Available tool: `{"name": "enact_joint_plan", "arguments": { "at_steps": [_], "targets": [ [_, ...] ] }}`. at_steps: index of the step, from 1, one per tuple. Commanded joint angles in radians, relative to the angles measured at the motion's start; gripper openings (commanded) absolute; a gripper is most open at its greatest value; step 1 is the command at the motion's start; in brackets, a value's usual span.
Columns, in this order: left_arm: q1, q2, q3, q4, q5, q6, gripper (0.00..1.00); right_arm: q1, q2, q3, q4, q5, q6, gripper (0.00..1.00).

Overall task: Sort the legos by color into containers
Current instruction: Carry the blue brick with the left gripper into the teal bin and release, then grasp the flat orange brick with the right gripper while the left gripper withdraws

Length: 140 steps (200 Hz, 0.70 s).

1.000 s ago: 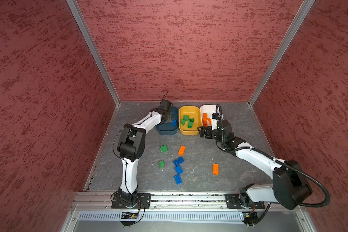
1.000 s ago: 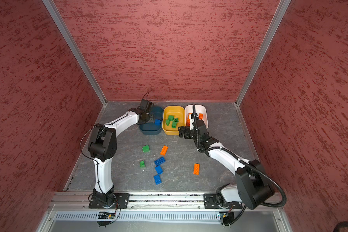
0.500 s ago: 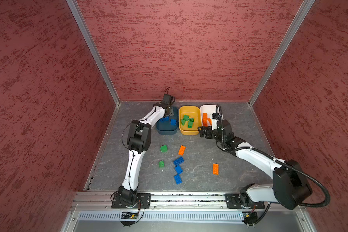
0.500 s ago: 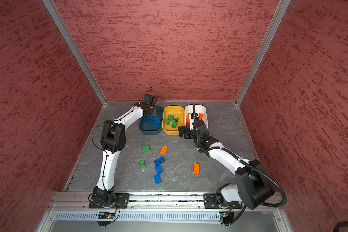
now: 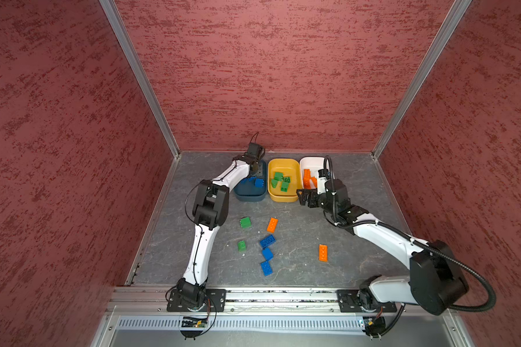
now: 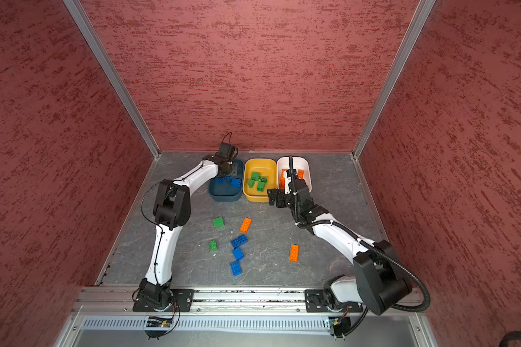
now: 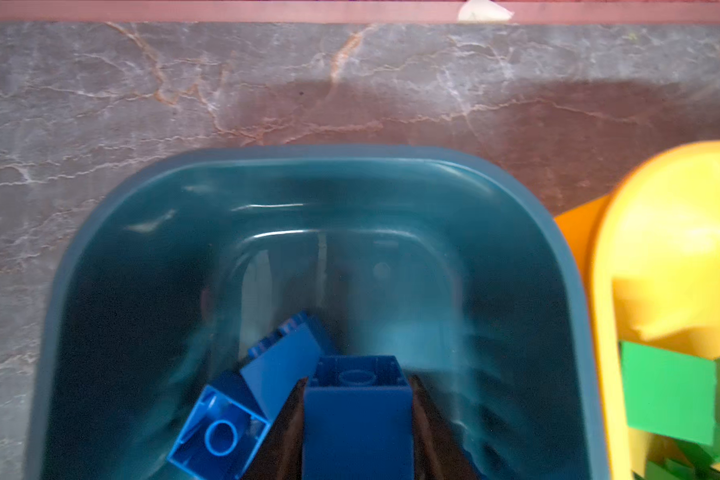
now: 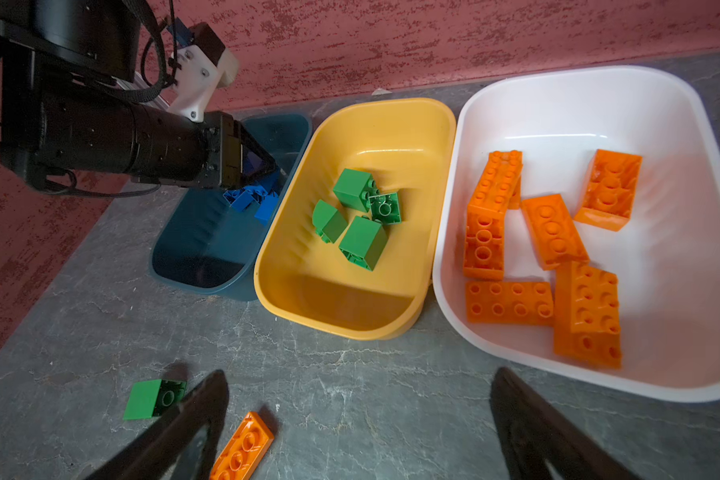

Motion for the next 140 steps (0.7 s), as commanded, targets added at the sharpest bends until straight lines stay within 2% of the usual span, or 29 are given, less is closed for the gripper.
{"name": "enact_joint_plan", "arguments": {
  "at_steps": [1, 56, 79, 118, 140],
  "targets": [
    [-0.009, -0.037, -0.008, 0.033, 0.03, 0.044, 0.38, 0.007, -0.029, -0.008, 0.001, 0.022, -0.004, 0.99],
    [-0.012, -0.026, 0.013, 0.04, 0.075, 0.065, 0.49, 0.006, -0.032, -0.012, 0.002, 0.017, 0.004, 0.99],
    [-0.016, -0.06, -0.003, 0.027, 0.054, 0.058, 0.59, 0.008, -0.032, -0.016, -0.002, -0.05, -0.017, 0.99],
    [-0.043, -0.232, -0.175, 0.093, 0.048, 0.035, 0.71, 0.058, -0.026, -0.051, -0.006, -0.133, -0.12, 0.99],
    [-0.062, -0.347, -0.311, 0.14, 0.023, -0.005, 0.86, 0.118, 0.013, -0.04, -0.055, -0.104, -0.197, 0.99]
  ]
}}
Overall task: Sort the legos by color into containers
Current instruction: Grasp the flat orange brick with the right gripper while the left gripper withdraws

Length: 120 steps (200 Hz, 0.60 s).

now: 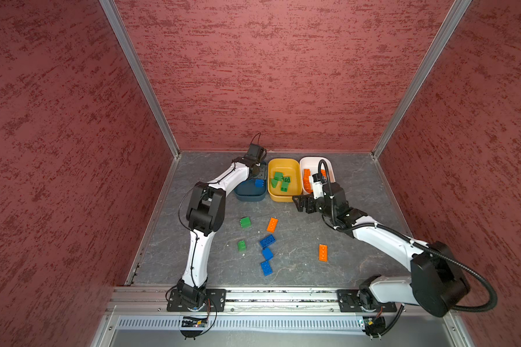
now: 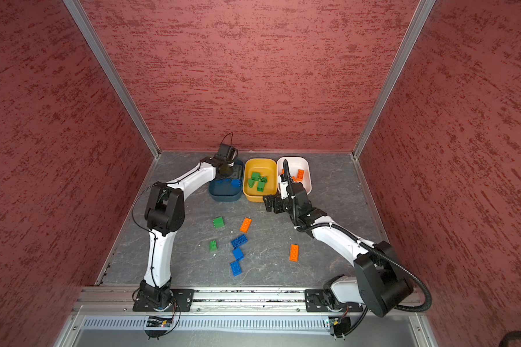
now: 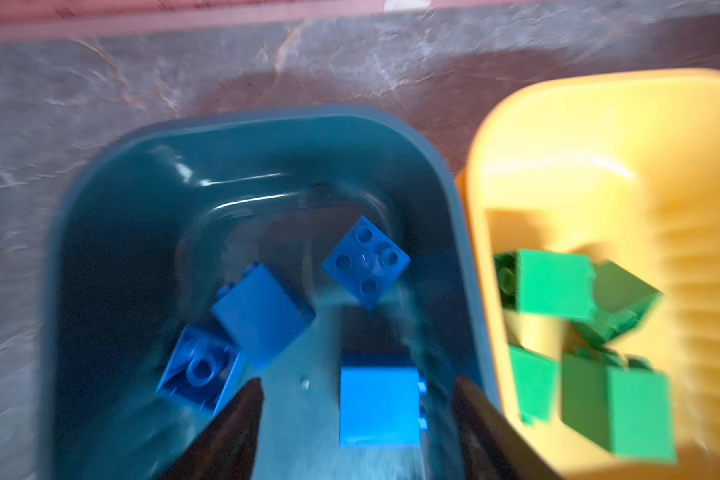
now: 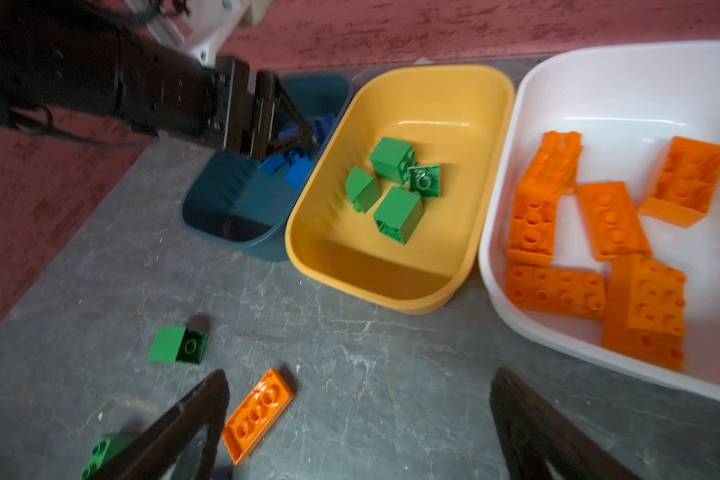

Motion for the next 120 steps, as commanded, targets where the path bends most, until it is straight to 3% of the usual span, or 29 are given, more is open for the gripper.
{"name": "enact_joint_plan", "arguments": {
  "at_steps": [1, 23, 34, 67, 120],
  "targets": [
    [-0.027, -0.144, -0.102, 0.083, -0.029, -0.041, 0.87, 0.06, 0.025, 0.003, -0.045, -0.007, -0.115, 0.99],
    [-0.031, -0.258, -0.251, 0.138, -0.052, -0.102, 1.0, 0.125, 0.103, 0.068, -0.125, 0.131, -0.072, 0.99],
    [-0.031, -0.31, -0.319, 0.158, -0.081, -0.133, 0.99, 0.155, 0.168, 0.131, -0.206, 0.186, 0.009, 0.99],
    [-0.021, -0.45, -0.5, 0.194, -0.189, -0.218, 1.0, 0.231, 0.31, 0.272, -0.397, 0.203, 0.184, 0.99],
    [0.053, -0.588, -0.697, 0.248, -0.228, -0.33, 0.99, 0.32, 0.508, 0.469, -0.54, 0.228, 0.199, 0.99]
  ]
}}
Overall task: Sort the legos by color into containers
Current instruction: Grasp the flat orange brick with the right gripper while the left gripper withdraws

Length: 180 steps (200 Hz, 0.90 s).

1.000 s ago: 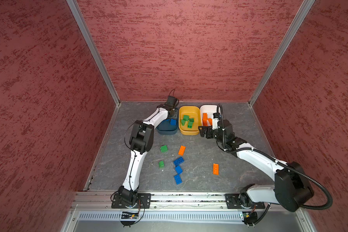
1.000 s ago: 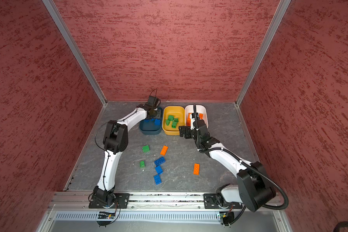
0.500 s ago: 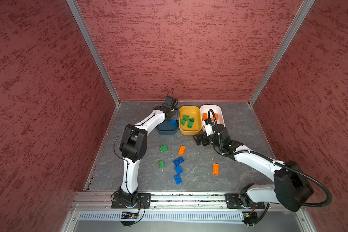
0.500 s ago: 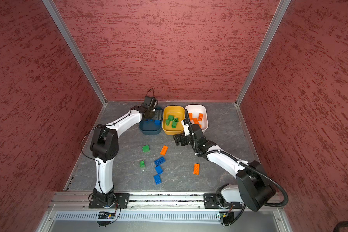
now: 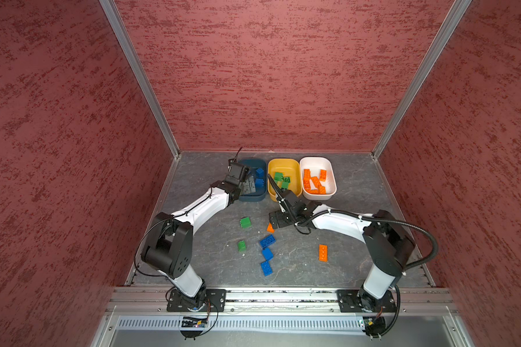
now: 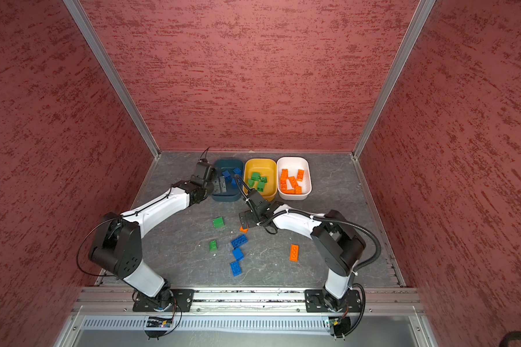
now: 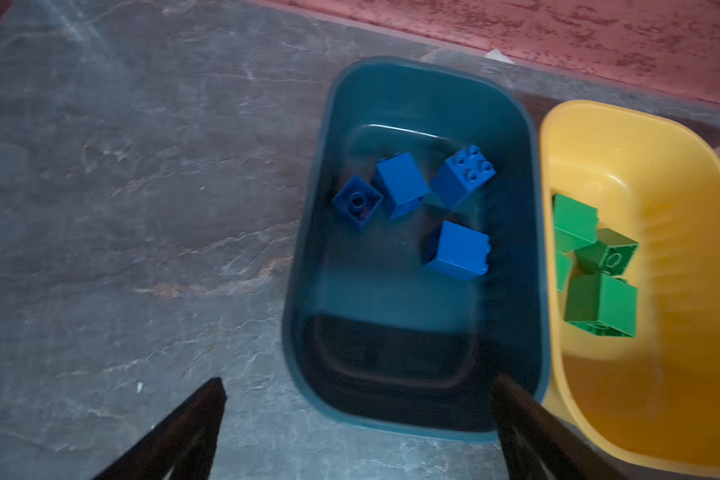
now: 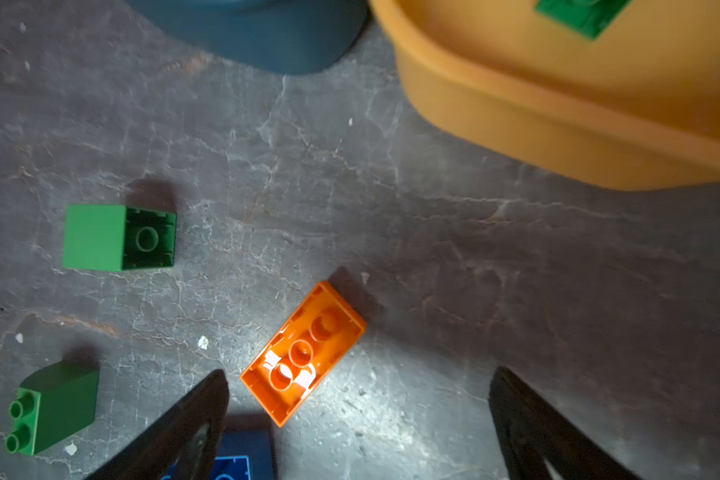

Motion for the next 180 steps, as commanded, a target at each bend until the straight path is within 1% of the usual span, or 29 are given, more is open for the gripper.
{"name": "enact_joint_plan", "arguments": {
  "at_steps": [1, 49, 85, 89, 105, 123, 142, 180],
  "targets": [
    [0.033, -0.052, -0.039, 0.055, -0.042, -0.071, 1.0, 0.03, 0.054, 0.074, -0.107, 0.053, 0.029, 0.99],
    [0.046, -0.058, -0.061, 0.046, -0.053, -0.079, 1.0, 0.053, 0.197, 0.222, -0.202, 0.073, 0.017, 0.98],
    [0.046, -0.036, -0.052, 0.043, -0.047, -0.084, 1.0, 0.068, 0.238, 0.246, -0.239, 0.137, 0.021, 0.94],
    [0.046, -0.033, -0.049, 0.043, -0.047, -0.084, 0.99, 0.07, 0.241, 0.248, -0.244, 0.143, 0.022, 0.92],
    [0.047, -0.028, -0.041, 0.037, -0.046, -0.086, 0.99, 0.072, 0.239, 0.243, -0.26, 0.171, 0.03, 0.79],
    [0.047, -0.026, -0.037, 0.035, -0.046, -0.084, 0.99, 0.073, 0.211, 0.21, -0.251, 0.175, 0.037, 0.64],
    [0.046, -0.025, -0.034, 0.037, -0.046, -0.085, 1.0, 0.073, 0.178, 0.17, -0.229, 0.161, 0.04, 0.55],
    [0.044, -0.016, -0.028, 0.037, -0.031, -0.089, 0.99, 0.072, 0.13, 0.118, -0.177, 0.147, 0.027, 0.39]
  ]
}}
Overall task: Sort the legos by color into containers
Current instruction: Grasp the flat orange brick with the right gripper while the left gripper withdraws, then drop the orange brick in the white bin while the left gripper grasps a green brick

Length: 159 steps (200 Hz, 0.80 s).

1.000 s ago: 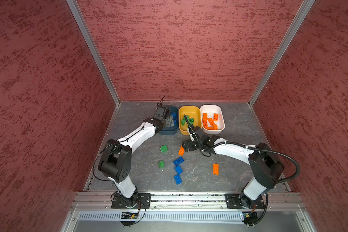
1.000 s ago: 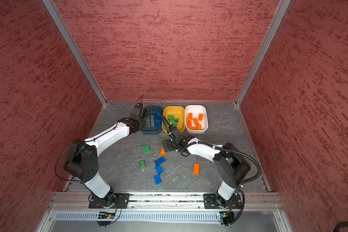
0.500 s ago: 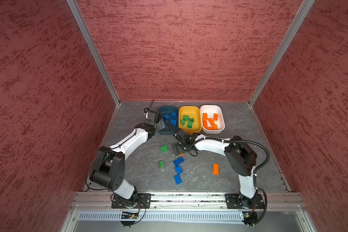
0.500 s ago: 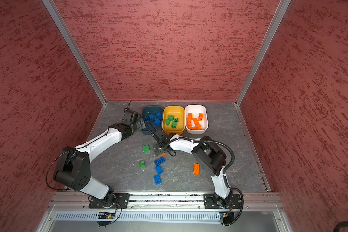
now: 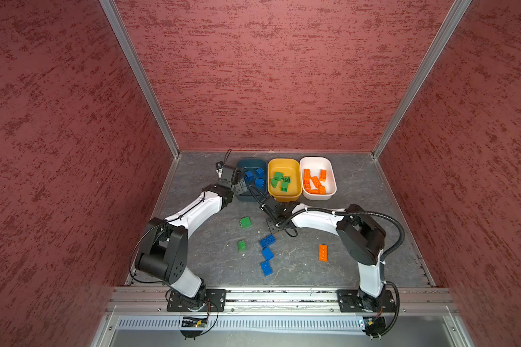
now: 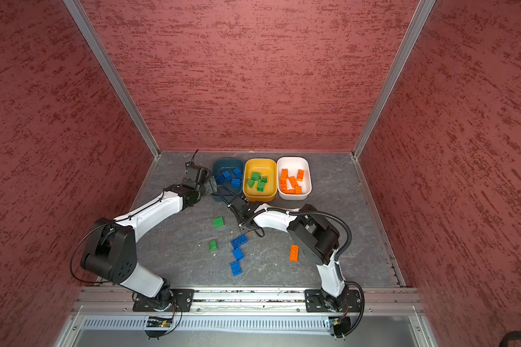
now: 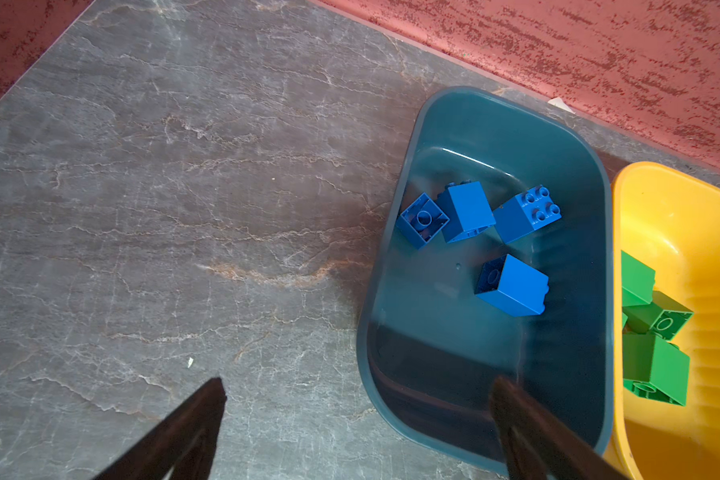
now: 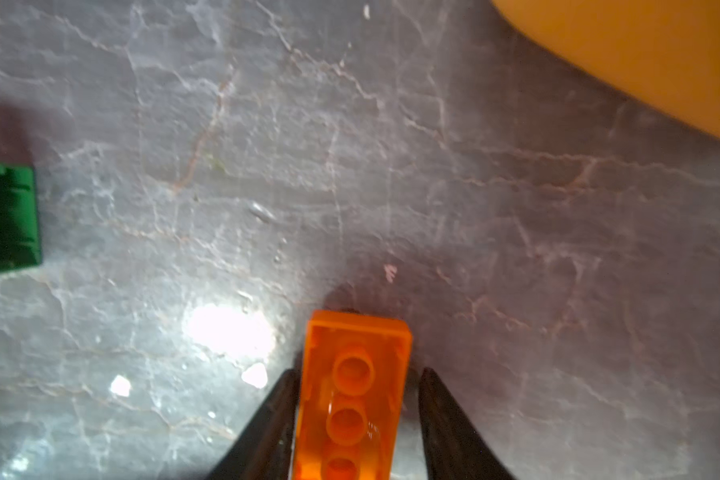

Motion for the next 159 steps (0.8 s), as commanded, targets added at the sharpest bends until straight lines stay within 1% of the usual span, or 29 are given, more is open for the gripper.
{"name": "enact_joint_plan", "arguments": {
  "at_steps": [1, 14, 31, 51, 71, 89, 108, 125, 141, 159],
  "targets": [
    [-0.002, 0.015, 0.024, 0.003, 0.005, -0.011, 1.0, 0.004, -0.042, -0.029, 0.013, 0.017, -0.002, 0.38],
    [-0.009, 0.015, 0.026, 0.003, 0.008, -0.008, 0.99, 0.002, -0.084, -0.053, 0.047, 0.014, -0.022, 0.35],
    [-0.025, 0.02, 0.032, 0.0, 0.008, 0.002, 1.0, -0.009, -0.169, -0.12, 0.135, 0.012, -0.06, 0.3],
    [-0.047, 0.031, 0.048, -0.03, -0.003, 0.019, 1.0, -0.056, -0.283, -0.195, 0.207, 0.008, -0.105, 0.28],
    [-0.071, 0.025, 0.05, -0.053, -0.009, 0.044, 0.99, -0.137, -0.408, -0.263, 0.274, -0.002, -0.157, 0.28],
    [-0.087, 0.005, 0.036, -0.076, -0.002, 0.057, 1.0, -0.267, -0.476, -0.299, 0.316, -0.026, -0.172, 0.28],
    [-0.094, -0.022, 0.004, -0.106, 0.014, 0.042, 1.0, -0.416, -0.487, -0.316, 0.38, -0.064, -0.163, 0.29],
    [-0.093, -0.05, -0.041, -0.112, 0.034, 0.009, 1.0, -0.519, -0.448, -0.3, 0.43, -0.094, -0.141, 0.29],
    [-0.093, -0.072, -0.082, -0.126, 0.05, -0.03, 0.99, -0.579, -0.389, -0.25, 0.44, -0.097, -0.136, 0.29],
    [-0.094, -0.088, -0.123, -0.121, 0.097, -0.055, 1.0, -0.608, -0.305, -0.169, 0.411, -0.084, -0.136, 0.3]
  ]
}}
